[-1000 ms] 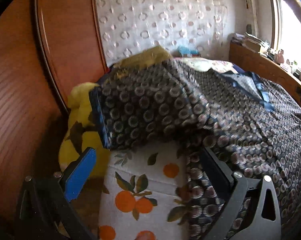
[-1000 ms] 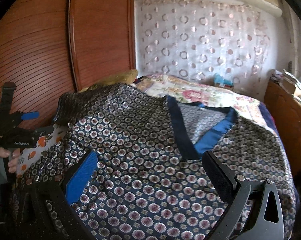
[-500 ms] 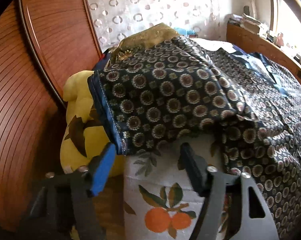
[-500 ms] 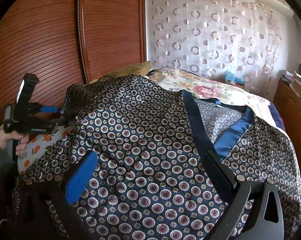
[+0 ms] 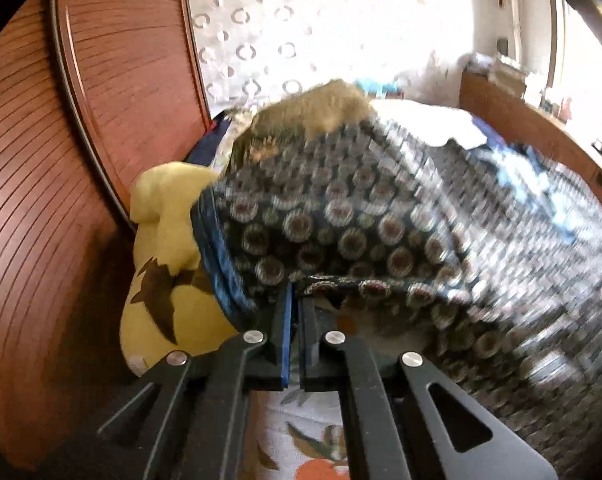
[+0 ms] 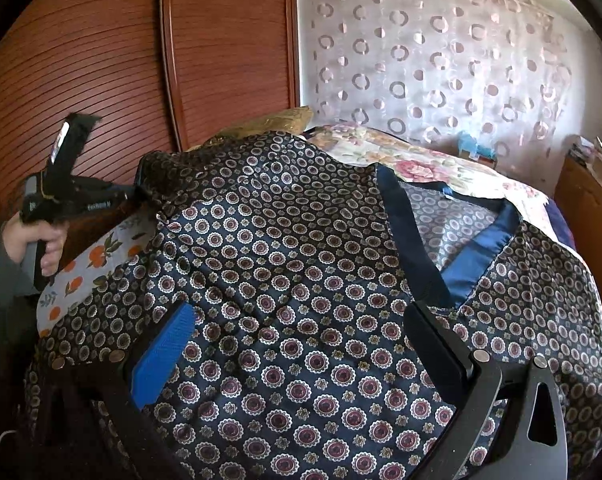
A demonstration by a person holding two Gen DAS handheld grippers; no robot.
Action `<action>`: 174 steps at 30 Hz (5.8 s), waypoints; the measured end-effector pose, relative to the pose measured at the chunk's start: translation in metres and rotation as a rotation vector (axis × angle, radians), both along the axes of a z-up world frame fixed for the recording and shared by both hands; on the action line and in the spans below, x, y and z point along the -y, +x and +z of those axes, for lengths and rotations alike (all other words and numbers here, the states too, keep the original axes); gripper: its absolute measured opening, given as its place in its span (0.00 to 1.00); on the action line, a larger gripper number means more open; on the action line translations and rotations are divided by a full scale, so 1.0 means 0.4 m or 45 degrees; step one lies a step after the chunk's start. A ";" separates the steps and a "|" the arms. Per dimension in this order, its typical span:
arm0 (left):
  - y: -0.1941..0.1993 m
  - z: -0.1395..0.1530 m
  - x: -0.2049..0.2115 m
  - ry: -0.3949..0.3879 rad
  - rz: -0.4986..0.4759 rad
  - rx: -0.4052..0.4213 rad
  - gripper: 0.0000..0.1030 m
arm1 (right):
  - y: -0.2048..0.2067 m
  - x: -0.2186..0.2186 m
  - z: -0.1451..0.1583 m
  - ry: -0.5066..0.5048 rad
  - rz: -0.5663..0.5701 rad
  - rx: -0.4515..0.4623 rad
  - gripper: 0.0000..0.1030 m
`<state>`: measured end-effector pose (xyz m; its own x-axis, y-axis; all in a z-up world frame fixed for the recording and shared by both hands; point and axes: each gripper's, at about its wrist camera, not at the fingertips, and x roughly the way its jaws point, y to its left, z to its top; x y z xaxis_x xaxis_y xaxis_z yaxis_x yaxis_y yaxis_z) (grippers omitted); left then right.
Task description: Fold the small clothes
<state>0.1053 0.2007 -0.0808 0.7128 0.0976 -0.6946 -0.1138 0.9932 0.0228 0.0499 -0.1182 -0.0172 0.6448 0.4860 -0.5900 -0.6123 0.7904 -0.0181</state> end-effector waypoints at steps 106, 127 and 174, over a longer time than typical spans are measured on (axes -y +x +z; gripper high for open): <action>-0.233 0.071 0.112 -0.089 -0.116 0.192 0.77 | 0.267 -0.530 -0.012 -0.146 0.452 -0.038 0.50; -0.201 0.064 0.134 -0.096 -0.138 0.179 0.77 | 0.414 -0.262 -0.012 0.064 -0.053 -0.118 0.43; 0.132 0.084 0.194 -0.014 -0.228 0.070 0.58 | 0.243 0.093 -0.048 -0.107 -0.084 -0.172 0.52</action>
<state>0.1582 0.1230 -0.0473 0.7551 -0.0419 -0.6543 0.0644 0.9979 0.0104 0.1470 -0.1553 -0.0362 0.5856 0.3908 -0.7102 -0.5607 0.8280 -0.0067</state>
